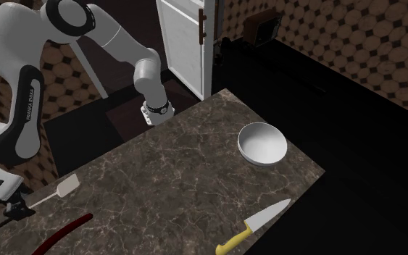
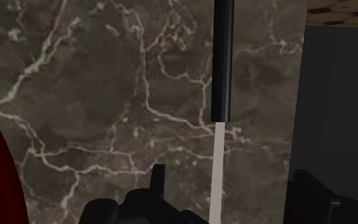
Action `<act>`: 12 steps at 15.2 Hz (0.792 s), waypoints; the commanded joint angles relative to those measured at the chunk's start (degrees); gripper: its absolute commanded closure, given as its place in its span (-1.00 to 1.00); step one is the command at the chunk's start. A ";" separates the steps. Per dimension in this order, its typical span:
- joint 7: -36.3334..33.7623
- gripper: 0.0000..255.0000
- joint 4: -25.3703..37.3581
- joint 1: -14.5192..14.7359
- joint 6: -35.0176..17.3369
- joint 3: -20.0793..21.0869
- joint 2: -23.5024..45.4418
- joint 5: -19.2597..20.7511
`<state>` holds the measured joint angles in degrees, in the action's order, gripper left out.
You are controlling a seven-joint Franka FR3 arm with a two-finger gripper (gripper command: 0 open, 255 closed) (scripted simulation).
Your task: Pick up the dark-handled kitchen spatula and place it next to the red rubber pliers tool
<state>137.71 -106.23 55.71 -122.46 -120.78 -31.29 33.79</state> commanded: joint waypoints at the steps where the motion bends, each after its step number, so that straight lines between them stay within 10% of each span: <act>1: 0.67 -1.00 0.43 -0.78 1.21 1.07 1.08 -1.17; 12: 2.51 -1.00 2.12 -2.81 4.77 3.87 3.89 -4.28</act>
